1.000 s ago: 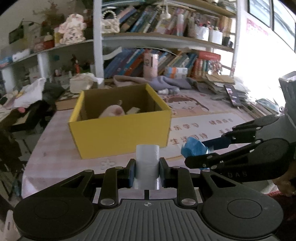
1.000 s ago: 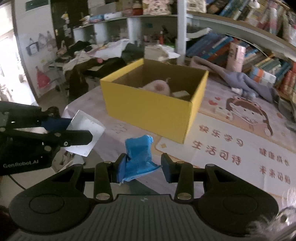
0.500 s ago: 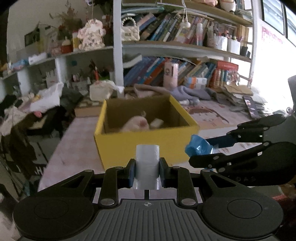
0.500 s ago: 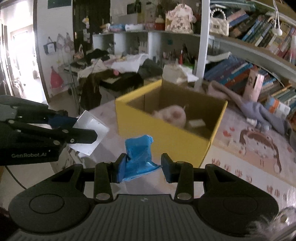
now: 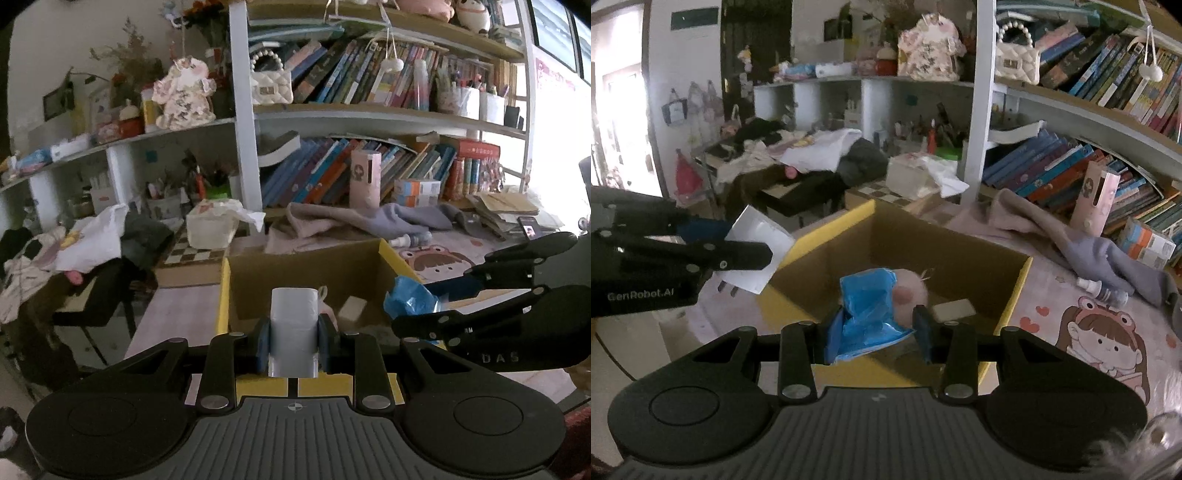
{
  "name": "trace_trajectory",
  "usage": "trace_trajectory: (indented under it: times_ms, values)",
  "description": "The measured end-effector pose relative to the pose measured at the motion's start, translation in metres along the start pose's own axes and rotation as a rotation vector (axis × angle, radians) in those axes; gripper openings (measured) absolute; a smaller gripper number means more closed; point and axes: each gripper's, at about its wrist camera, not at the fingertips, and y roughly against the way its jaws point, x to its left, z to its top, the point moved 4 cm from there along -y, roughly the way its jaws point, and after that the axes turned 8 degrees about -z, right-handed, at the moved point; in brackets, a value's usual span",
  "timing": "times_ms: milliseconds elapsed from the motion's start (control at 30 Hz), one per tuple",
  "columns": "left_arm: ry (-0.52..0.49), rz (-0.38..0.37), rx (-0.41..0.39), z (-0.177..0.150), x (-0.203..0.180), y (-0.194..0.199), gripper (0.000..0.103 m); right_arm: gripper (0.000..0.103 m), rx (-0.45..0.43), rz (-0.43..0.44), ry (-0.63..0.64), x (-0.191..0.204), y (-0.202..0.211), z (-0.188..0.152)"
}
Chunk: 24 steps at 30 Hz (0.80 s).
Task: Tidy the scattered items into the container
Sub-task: 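Lower the white roll and blue packet into the box and open both tools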
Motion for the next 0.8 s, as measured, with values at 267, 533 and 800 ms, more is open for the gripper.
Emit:
trace_trajectory:
  times_ms: [267, 533, 800]
  values:
    - [0.007, -0.061, 0.111, 0.002, 0.01, -0.065, 0.025, 0.038, 0.09, -0.012, 0.1, -0.018, -0.062, 0.006]
    - [0.082, -0.126, 0.247, -0.012, 0.017, -0.108, 0.025, 0.038, 0.187, -0.006, 0.248, -0.022, -0.11, 0.009]
    - [0.067, -0.147, 0.338, -0.017, 0.016, -0.129, 0.025, 0.038, 0.275, 0.022, 0.402, -0.018, -0.141, 0.004]
